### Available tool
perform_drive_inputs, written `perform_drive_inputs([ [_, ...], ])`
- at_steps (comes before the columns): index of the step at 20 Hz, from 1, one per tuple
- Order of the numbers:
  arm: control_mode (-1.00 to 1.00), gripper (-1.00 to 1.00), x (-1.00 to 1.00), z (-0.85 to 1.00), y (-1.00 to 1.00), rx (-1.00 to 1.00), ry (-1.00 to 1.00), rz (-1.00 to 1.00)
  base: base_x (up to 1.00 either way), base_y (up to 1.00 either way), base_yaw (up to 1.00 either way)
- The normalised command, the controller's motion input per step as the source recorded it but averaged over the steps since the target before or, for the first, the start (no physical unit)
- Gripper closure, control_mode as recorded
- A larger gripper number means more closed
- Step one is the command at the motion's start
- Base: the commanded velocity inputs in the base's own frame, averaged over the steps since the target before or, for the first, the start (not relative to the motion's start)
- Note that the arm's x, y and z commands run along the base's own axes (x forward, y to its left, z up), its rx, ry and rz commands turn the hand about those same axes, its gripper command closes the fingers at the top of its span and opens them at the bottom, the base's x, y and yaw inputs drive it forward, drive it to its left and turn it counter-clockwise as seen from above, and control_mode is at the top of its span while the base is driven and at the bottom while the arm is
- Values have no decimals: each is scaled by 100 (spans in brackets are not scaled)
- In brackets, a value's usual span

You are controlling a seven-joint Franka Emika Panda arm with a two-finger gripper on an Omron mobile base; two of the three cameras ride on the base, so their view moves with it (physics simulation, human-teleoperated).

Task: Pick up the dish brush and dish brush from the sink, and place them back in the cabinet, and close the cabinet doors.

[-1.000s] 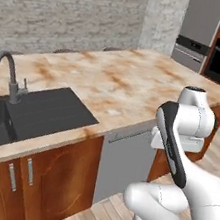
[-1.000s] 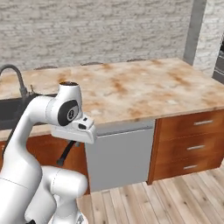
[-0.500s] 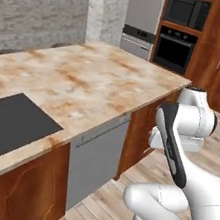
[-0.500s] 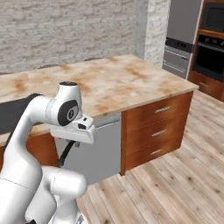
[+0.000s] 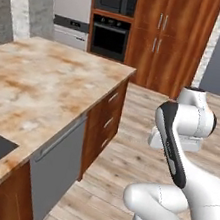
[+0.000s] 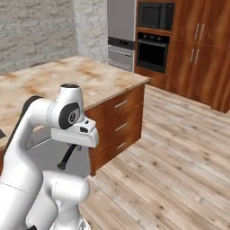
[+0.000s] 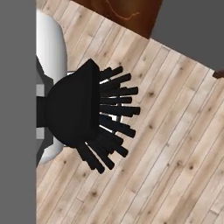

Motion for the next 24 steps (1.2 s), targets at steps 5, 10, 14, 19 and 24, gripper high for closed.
perform_drive_inputs([
  [5, 100, 100, 0, 0, 0, 0, 0, 0, 0, 14, -58],
  [10, 100, 100, 0, 0, 0, 0, 0, 0, 0, 18, -60],
  [14, 100, 100, 0, 0, 0, 0, 0, 0, 0, 23, -60],
  [19, 100, 100, 0, 0, 0, 0, 0, 0, 0, 24, -59],
  [24, 100, 100, 0, 0, 0, 0, 0, 0, 0, 14, -55],
])
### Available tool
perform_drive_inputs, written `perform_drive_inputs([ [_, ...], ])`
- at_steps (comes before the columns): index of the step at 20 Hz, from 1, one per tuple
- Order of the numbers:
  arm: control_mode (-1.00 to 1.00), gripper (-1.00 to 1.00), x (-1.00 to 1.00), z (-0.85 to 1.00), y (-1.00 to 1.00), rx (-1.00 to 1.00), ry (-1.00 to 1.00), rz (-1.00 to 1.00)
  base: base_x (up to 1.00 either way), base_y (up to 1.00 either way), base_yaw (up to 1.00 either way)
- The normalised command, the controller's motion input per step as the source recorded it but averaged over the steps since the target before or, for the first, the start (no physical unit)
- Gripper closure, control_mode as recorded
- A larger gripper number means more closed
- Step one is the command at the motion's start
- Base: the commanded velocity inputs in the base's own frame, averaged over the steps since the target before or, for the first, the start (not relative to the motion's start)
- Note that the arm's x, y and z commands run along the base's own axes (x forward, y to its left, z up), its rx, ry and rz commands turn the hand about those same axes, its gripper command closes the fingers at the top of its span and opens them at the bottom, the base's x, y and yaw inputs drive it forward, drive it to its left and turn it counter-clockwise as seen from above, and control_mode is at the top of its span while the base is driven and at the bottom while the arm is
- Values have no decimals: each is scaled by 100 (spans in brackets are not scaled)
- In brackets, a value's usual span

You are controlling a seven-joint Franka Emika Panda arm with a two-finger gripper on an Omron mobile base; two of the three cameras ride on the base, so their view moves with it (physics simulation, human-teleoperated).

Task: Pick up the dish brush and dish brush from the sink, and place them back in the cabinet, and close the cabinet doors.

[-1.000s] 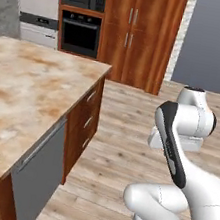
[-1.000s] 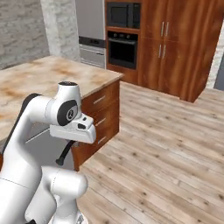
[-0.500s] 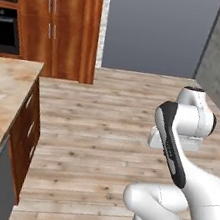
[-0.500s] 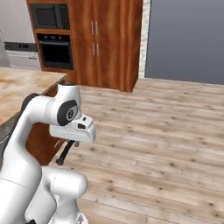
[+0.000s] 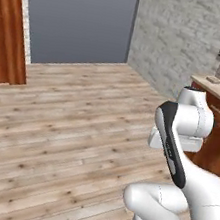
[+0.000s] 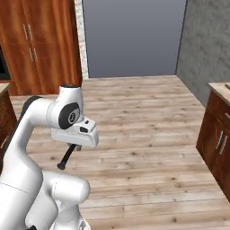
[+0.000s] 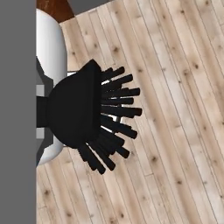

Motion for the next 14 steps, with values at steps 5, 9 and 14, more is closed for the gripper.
perform_drive_inputs([
  [5, 100, 100, 0, 0, 0, 0, 0, 0, 0, 1, -49],
  [9, 100, 100, 0, 0, 0, 0, 0, 0, 0, -4, -42],
  [14, 100, 100, 0, 0, 0, 0, 0, 0, 5, -7, -42],
])
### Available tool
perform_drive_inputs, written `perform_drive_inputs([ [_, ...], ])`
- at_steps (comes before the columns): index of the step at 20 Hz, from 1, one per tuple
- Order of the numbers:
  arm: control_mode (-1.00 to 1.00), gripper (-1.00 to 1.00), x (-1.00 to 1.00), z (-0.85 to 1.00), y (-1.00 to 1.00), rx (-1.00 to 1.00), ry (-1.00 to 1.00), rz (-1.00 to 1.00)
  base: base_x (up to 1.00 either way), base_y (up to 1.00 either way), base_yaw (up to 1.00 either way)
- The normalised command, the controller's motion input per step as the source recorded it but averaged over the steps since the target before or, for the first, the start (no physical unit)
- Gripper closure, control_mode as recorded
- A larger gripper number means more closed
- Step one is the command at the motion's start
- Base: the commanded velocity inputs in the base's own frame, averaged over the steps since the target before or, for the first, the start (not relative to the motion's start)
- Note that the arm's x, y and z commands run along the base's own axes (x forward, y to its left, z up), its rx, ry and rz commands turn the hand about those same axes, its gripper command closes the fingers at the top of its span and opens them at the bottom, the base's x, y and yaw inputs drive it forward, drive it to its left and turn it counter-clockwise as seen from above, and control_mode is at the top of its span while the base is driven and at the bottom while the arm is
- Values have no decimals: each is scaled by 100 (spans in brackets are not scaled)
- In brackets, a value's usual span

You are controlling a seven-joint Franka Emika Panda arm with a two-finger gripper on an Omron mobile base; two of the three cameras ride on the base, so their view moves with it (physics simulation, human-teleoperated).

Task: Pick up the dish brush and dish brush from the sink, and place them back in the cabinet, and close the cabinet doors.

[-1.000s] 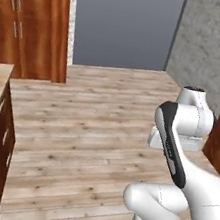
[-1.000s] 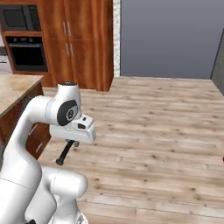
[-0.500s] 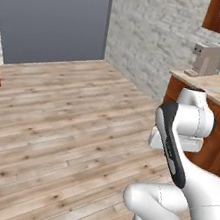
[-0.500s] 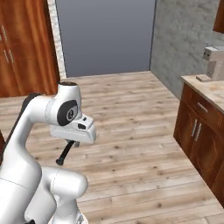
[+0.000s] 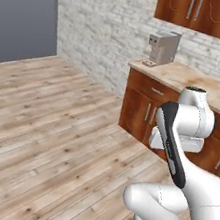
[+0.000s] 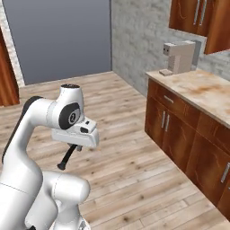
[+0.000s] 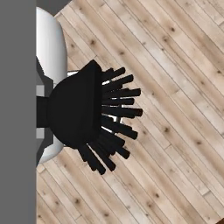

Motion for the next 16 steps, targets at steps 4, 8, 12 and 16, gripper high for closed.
perform_drive_inputs([
  [4, 100, 100, 0, 0, 0, 0, 0, 0, 11, -9, -41],
  [8, 100, 100, 0, 0, 0, 0, 0, 0, 14, -20, -40],
  [12, 100, 100, 0, 0, 0, 0, 0, 0, 19, -25, -37],
  [16, 100, 100, 0, 0, 0, 0, 0, 0, 21, -24, -37],
])
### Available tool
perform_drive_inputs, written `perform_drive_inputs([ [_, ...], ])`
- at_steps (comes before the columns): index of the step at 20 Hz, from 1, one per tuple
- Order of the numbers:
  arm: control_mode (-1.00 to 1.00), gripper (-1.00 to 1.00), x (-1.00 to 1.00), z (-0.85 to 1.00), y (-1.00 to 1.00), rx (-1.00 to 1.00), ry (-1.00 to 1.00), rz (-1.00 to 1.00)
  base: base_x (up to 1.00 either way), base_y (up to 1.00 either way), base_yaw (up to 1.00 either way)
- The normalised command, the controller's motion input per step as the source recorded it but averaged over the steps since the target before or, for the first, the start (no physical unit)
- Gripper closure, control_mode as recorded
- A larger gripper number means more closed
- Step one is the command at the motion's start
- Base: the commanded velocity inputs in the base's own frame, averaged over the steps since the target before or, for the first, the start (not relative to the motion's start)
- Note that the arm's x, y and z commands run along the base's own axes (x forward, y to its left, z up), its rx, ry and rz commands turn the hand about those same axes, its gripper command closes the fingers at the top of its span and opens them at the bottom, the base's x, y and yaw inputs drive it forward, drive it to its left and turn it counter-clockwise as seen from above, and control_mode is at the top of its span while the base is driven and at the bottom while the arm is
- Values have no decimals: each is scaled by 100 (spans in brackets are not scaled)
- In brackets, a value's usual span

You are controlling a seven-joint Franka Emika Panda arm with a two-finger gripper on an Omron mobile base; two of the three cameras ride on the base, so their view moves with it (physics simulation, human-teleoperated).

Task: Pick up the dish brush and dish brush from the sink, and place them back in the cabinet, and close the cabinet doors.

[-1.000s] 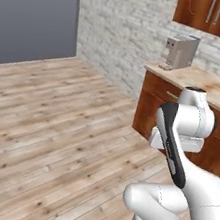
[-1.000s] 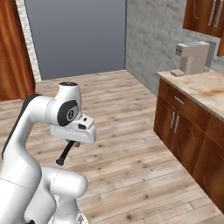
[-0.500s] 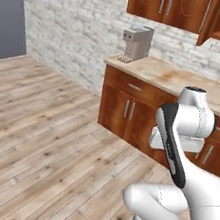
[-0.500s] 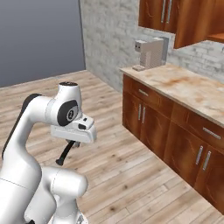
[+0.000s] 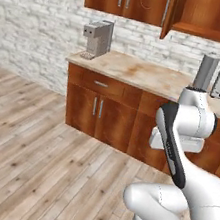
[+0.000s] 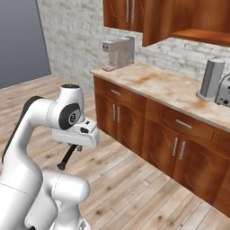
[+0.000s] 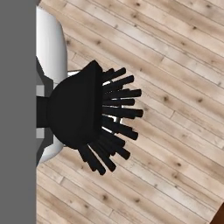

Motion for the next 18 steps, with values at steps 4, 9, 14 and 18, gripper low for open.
perform_drive_inputs([
  [4, 100, 100, 0, 0, 0, 0, 0, 0, 29, -17, -37],
  [9, 100, 100, 0, 0, 0, 0, 0, 0, 56, -2, -31],
  [14, 100, 100, 0, 0, 0, 0, 0, 0, 79, 6, -27],
  [18, 100, 100, 0, 0, 0, 0, 0, 0, 73, 23, -30],
])
